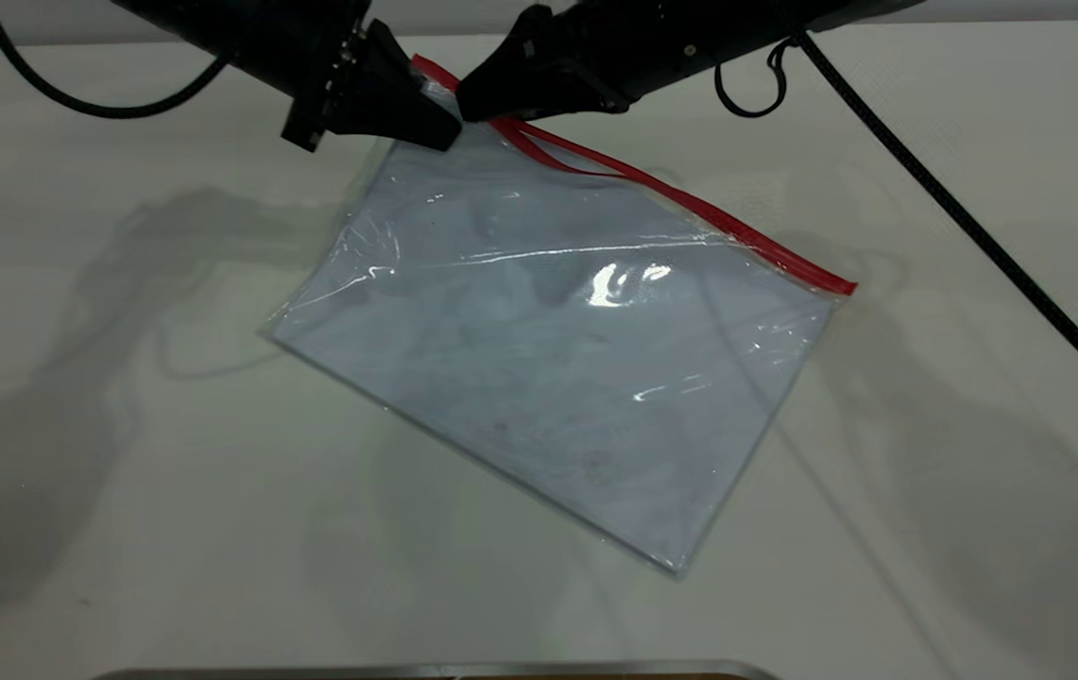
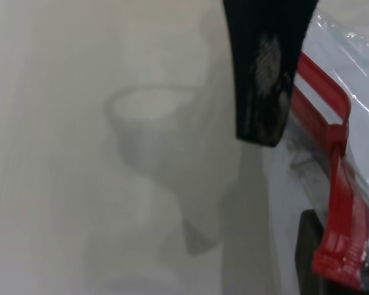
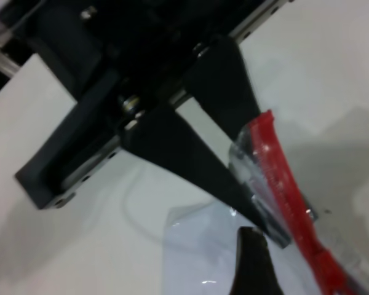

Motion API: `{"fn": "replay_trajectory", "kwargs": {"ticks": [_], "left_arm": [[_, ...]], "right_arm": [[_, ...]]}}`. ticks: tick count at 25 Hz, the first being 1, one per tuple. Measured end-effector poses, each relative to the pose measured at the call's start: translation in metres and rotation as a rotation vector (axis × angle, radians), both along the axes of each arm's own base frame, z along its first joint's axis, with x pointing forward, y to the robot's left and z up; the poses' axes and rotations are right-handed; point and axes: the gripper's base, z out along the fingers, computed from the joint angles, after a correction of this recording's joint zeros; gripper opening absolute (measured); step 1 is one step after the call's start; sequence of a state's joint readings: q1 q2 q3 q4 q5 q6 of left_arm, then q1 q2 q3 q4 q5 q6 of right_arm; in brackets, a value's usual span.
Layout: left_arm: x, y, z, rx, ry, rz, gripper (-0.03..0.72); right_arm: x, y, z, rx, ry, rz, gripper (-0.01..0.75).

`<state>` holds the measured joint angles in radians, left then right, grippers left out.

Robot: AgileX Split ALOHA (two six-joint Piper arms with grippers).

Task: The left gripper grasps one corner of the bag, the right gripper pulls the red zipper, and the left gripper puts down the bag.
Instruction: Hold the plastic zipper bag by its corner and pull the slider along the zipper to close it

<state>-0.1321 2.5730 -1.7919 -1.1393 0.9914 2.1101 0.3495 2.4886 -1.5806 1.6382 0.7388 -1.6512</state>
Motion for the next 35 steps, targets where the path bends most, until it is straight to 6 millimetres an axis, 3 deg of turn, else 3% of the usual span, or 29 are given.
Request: {"fn": "replay_trajectory", "kwargs": {"ticks": [5, 13, 20, 27, 35], "left_arm": [[0.0002, -0.0015, 0.0, 0.0, -0.003, 0.003, 0.057], [0.0008, -0.0019, 0.0006, -0.008, -0.002, 0.011, 0.059], [0.0016, -0.0027, 0.0018, -0.024, 0.0, 0.025, 0.059], [0.0016, -0.0028, 0.0018, -0.024, 0.009, 0.031, 0.059], [0.0021, 0.002, 0.0035, -0.044, 0.099, 0.085, 0.059]], "right_arm": [[0.0015, -0.0011, -0.0009, -0.014, -0.006, -0.016, 0.536], [0.0009, -0.0011, -0.0012, -0.019, -0.01, -0.006, 0.334], [0.0009, -0.001, -0.001, -0.016, -0.002, -0.01, 0.288], [0.0013, -0.0012, -0.0007, -0.014, -0.004, -0.011, 0.042], [0.0034, -0.0044, 0.0014, -0.005, -0.009, 0.0, 0.036]]}}
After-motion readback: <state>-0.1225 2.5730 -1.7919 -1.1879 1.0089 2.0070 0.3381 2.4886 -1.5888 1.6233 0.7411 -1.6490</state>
